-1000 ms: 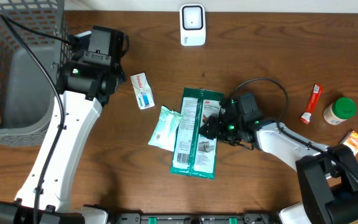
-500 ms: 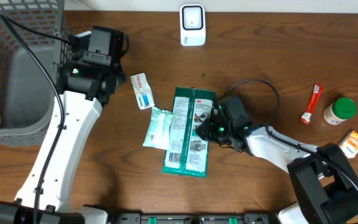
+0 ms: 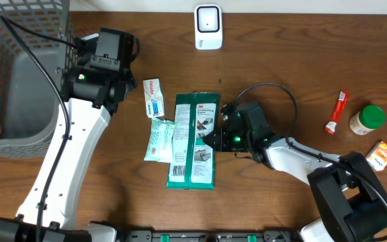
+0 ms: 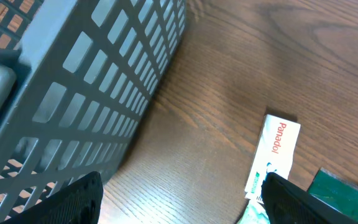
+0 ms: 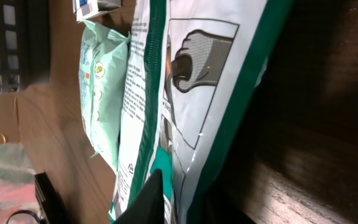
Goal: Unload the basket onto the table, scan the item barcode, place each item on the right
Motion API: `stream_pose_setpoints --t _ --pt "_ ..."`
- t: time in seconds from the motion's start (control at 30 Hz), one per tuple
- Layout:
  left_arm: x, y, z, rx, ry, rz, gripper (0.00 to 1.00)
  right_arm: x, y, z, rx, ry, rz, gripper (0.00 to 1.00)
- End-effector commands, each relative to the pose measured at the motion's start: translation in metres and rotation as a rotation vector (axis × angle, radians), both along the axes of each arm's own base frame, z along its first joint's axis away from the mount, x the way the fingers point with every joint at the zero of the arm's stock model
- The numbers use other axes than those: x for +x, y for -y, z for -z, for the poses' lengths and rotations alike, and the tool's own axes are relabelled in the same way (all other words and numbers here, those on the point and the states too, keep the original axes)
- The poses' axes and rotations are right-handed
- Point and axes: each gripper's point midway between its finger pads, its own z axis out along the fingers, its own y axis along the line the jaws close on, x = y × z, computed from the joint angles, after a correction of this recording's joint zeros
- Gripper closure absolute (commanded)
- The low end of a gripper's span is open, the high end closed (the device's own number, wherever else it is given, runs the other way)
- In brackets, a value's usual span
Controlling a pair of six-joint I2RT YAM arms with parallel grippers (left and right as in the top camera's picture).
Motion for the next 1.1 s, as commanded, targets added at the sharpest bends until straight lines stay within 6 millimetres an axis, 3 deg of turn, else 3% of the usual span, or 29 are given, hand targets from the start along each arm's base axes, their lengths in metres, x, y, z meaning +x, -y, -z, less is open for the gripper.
stream_pose_setpoints --t 0.0,0.1,0.27,0.43,0.57,0.6,0.63,0.67,0.7,0.77,0.9,1.07 --pt "-0.001 -0.003 0.002 0.021 -0.013 0.001 0.18 -0.002 0.002 0.008 -0.029 0.017 -0.013 0.79" --pt "-0.001 -0.003 0.002 0.021 -0.013 0.002 0.18 -0.002 -0.003 0.010 -0.059 0.046 -0.015 0.68" --pt "-0.001 -0.003 0.002 0.021 -0.013 0.001 0.18 -0.005 -0.018 0.004 -0.047 0.094 -0.044 0.71" --pt "-0.001 -0.003 0.002 0.021 -0.013 0.001 0.18 -0.003 -0.020 0.006 -0.053 0.085 -0.018 0.73" --pt "-0.001 -0.003 0.002 0.021 -0.013 0.001 0.18 0.002 -0.023 0.003 -0.024 0.078 0.018 0.65" --pt "-0.001 -0.003 0.002 0.021 -0.013 0.001 0.18 0.003 -0.023 0.004 -0.021 0.072 0.028 0.66" --pt "-0.001 -0.003 0.002 0.021 -0.013 0.001 0.18 0.004 -0.024 0.004 -0.017 0.075 0.030 0.75" --pt "-0.001 -0.003 0.002 0.021 -0.013 0.001 0.18 0.005 -0.024 0.006 -0.017 0.075 0.030 0.94" --pt "-0.001 -0.003 0.002 0.021 -0.013 0.001 0.18 0.005 -0.024 0.006 -0.018 0.074 0.030 0.99" --pt "-0.001 -0.003 0.002 0.021 -0.013 0.001 0.18 0.005 -0.024 0.005 -0.017 0.083 0.019 0.99" --pt "-0.001 -0.003 0.002 0.021 -0.013 0.001 0.18 0.007 -0.024 -0.021 0.026 0.171 -0.054 0.99" --pt "-0.001 -0.003 0.002 0.021 -0.013 0.001 0.18 0.011 0.013 -0.057 -0.038 0.212 -0.035 0.99"
